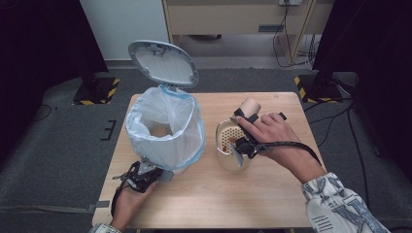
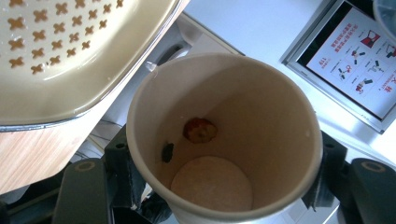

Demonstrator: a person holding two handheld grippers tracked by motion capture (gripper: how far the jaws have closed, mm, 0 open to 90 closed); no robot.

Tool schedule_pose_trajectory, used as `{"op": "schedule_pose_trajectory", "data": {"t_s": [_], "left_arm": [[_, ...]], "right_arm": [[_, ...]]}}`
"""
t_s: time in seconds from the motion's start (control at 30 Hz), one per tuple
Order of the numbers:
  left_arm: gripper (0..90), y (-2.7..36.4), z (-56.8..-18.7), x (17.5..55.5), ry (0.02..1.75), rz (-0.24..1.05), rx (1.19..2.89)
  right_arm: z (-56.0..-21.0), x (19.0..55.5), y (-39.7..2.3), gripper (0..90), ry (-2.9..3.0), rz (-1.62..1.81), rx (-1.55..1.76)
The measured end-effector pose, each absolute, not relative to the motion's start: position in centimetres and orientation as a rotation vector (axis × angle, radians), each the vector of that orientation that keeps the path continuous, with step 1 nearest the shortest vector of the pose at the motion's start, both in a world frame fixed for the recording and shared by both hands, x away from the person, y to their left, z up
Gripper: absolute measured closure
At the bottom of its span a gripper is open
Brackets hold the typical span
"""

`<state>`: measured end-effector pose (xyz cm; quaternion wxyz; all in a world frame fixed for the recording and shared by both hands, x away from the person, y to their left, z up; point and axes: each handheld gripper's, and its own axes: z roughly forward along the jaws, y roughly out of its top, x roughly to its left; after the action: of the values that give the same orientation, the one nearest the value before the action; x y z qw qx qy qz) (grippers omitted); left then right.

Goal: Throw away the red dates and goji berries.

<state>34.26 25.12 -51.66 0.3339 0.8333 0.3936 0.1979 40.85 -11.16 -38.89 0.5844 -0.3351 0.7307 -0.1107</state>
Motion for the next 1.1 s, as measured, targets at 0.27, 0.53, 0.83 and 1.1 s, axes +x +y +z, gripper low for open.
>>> {"op": "schedule_pose_trajectory", "data": {"t_s": [0.27, 0.53, 0.83, 1.1], "left_arm": [[90.0, 25.1, -51.7, 34.3, 1.028, 0.518, 2.176], [90.0, 25.1, -51.7, 34.3, 1.027, 0.517, 2.175], [90.0, 25.1, -51.7, 34.3, 1.028, 0.517, 2.175], [90.0, 25.1, -51.7, 34.3, 1.027, 0.517, 2.175]], "right_arm": [[-38.9, 40.8, -11.5, 31.1, 1.71, -0.23, -0.768], [-38.5, 41.1, -11.8, 30.9, 1.737, -0.134, -0.716], [-37.8, 41.5, -12.6, 30.8, 1.79, 0.01, -0.615], [-37.4, 41.3, -12.9, 30.8, 1.769, 0.069, -0.609]]}}
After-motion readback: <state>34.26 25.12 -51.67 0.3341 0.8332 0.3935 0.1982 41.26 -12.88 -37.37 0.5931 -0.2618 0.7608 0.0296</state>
